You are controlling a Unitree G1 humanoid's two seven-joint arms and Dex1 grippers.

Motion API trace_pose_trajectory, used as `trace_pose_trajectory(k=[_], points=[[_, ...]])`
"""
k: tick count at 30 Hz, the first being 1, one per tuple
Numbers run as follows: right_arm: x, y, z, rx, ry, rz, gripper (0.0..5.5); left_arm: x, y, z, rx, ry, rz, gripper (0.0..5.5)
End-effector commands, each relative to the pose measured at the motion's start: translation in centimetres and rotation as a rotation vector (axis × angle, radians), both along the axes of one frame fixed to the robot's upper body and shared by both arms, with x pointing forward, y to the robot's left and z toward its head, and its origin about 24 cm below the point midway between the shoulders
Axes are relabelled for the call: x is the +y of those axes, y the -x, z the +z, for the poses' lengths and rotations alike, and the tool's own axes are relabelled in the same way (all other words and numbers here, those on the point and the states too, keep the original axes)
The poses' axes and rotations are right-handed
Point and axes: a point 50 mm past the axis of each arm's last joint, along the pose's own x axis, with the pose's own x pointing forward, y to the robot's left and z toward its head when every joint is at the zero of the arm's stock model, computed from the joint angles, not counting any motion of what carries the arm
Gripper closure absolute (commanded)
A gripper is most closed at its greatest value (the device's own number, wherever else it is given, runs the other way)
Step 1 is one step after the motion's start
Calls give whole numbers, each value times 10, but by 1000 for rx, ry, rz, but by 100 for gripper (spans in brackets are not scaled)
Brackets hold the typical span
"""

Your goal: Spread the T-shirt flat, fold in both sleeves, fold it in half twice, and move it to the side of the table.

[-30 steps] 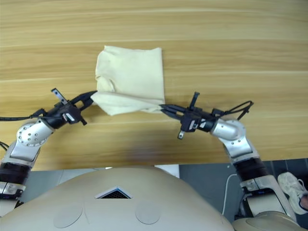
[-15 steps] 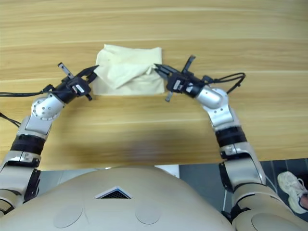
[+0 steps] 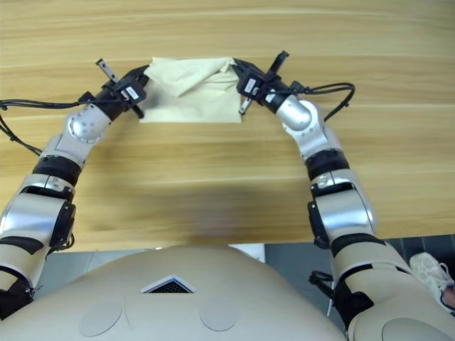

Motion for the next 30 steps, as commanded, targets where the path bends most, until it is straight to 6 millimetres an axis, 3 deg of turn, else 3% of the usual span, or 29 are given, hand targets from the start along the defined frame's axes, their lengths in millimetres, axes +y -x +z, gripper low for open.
trace_pose_trajectory(k=[1, 2, 12, 15, 17, 20, 22, 28, 30], points=[[9, -9, 6, -18, 4, 4, 507, -7, -5, -4, 25, -32, -20, 544], [10, -10, 5, -16, 9, 1, 490, -9, -6, -6, 42, -34, -20, 509], [11, -26, 12, -61, -21, -116, 326, -7, -13, -9, 84, 47, 92, 364], [15, -19, 9, -58, -58, -70, 308, 1, -25, 1, 49, 119, 225, 313], [23, -1, -10, 5, -10, 34, 308, 6, -33, 9, 18, 163, 315, 285], [31, 27, -50, 144, 119, 148, 308, 4, -38, 12, 22, 191, 360, 285], [31, 30, -63, 195, 161, 124, 308, 2, -41, 13, 37, 204, 383, 285], [40, 25, -69, 205, 231, 103, 308, 2, -47, 15, 67, 276, 466, 285], [42, 26, -70, 251, 192, 114, 308, 19, -47, 16, 60, 348, 587, 285]])
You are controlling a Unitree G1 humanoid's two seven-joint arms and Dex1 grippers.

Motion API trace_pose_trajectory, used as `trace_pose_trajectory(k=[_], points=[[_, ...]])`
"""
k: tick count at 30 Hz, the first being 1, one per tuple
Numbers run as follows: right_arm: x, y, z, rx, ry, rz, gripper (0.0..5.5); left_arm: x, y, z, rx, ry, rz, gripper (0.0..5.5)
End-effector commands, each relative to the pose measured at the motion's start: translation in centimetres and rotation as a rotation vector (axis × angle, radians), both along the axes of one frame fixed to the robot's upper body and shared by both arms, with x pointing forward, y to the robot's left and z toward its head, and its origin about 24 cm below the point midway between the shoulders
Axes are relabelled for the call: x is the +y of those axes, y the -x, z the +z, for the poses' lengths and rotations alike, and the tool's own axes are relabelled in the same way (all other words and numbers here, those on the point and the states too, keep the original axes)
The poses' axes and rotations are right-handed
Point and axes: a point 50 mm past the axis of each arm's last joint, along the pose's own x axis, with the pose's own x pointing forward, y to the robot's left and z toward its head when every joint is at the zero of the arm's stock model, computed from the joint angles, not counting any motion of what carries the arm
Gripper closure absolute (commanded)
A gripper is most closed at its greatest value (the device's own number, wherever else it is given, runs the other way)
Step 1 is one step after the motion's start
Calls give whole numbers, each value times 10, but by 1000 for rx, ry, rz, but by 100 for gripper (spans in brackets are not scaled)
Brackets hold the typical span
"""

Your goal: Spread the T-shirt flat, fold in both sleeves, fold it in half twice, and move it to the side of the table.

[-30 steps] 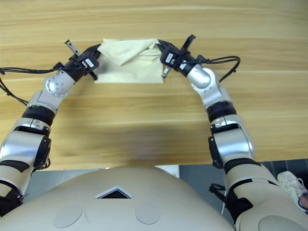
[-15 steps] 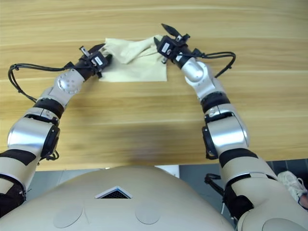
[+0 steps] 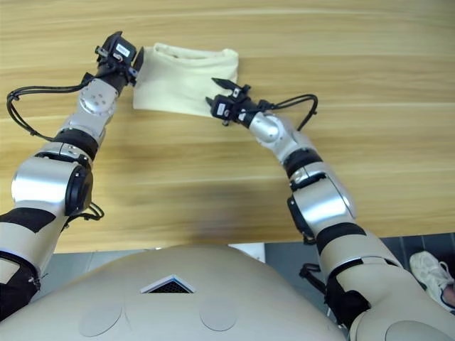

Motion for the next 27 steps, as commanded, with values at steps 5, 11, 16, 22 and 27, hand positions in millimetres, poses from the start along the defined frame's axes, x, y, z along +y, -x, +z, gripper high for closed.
trace_pose_trajectory(k=[5, 11, 16, 22, 27], points=[[-11, 49, -41, 320, -21, 147, 308, 66, 10, 18, -202, 279, 396, 285], [-7, 101, -7, 296, -330, 263, 308, 108, 55, 6, -387, 471, 530, 285], [15, 132, 39, 263, -479, 468, 308, 103, 77, -17, -381, 606, 582, 285], [36, 101, 47, 348, -524, 351, 308, 81, 76, -29, -364, 696, 585, 285], [45, 79, 8, 524, -371, 207, 308, 69, 69, -29, -356, 728, 566, 285]])
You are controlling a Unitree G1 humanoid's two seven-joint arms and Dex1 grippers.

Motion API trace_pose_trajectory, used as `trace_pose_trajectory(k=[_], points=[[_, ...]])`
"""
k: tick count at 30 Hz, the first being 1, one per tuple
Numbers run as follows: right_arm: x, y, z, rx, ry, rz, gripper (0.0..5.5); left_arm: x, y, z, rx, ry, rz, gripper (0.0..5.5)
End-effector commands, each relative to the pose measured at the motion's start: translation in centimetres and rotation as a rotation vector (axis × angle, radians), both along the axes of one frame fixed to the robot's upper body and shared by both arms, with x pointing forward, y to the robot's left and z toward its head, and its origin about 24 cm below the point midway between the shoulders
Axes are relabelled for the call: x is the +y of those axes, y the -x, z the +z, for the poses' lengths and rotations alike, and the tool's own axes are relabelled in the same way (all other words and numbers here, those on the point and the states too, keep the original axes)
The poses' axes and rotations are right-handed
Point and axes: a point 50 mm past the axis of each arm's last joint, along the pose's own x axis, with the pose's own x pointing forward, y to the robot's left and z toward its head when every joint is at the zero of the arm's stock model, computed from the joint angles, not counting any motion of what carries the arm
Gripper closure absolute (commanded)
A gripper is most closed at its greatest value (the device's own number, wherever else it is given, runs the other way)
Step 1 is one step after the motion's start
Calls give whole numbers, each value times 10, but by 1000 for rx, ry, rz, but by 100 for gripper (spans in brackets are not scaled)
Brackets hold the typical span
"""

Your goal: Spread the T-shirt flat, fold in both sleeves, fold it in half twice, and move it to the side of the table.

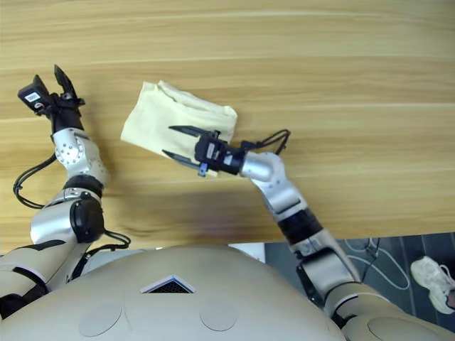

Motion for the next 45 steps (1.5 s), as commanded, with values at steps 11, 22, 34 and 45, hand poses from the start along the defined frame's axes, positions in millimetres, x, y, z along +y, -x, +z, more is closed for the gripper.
trace_pose_trajectory(k=[11, 22, 34, 45], points=[[-9, -52, -17, 112, 87, -167, 308, -17, -18, 2, 12, 85, -65, 285], [-12, -88, -7, 194, 36, -228, 308, -19, -21, 2, 24, 97, -82, 285], [-27, -118, -7, 248, 25, -383, 308, -26, -23, 1, 29, 99, -101, 285], [-30, -108, -31, 301, 145, -442, 308, -19, -20, 0, 33, 102, -87, 285]])
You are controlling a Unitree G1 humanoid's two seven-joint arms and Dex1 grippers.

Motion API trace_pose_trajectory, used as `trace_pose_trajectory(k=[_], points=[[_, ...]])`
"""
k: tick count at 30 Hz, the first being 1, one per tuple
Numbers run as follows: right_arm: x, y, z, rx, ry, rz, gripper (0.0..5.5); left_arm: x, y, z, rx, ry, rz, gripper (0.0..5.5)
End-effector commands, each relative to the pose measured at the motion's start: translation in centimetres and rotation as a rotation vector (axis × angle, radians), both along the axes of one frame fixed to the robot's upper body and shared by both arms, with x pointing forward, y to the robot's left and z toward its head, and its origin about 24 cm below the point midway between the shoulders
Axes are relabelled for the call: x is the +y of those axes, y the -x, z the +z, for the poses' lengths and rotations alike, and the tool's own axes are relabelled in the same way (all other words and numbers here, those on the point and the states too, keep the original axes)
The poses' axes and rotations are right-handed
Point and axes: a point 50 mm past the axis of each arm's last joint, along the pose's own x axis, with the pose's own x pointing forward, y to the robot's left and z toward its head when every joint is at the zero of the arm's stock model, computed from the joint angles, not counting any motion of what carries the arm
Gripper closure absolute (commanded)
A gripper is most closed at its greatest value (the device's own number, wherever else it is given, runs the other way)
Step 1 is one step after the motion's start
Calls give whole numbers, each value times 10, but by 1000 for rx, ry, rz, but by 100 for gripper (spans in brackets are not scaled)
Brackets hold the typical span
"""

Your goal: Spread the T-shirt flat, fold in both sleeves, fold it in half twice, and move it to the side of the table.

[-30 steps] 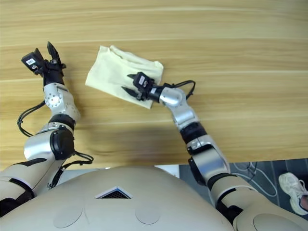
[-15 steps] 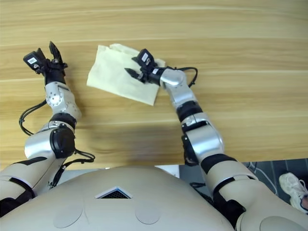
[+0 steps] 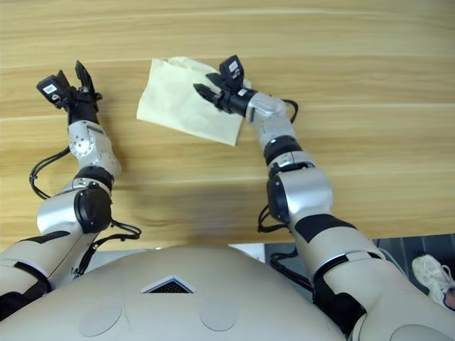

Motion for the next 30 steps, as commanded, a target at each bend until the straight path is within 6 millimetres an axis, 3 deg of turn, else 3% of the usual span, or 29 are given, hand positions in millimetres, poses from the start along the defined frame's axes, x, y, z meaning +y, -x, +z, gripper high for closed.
trace_pose_trajectory(k=[1, 8, 14, 18, 20, 23, 26, 30], points=[[-2, 8, -17, -47, 242, 3, 308, 2, -3, 2, 5, 4, -2, 285], [-30, 21, -48, 348, 56, -279, 308, 2, -2, 2, -7, 0, 1, 285], [-37, 45, -72, 242, 222, -365, 308, 7, 1, 3, -18, -5, 18, 285], [-58, 58, -80, 231, 178, -688, 308, 15, 7, 2, -29, -9, 42, 285], [-60, 61, -75, 189, 156, -785, 308, 20, 10, 2, -34, -10, 61, 285], [-28, 75, -60, 78, 95, -731, 308, 29, 15, 1, -38, -11, 86, 285], [11, 81, -22, -193, 47, -598, 308, 40, 23, 0, -43, -11, 118, 285], [42, 81, 28, -528, -37, -491, 308, 58, 39, -3, -52, -14, 180, 285]])
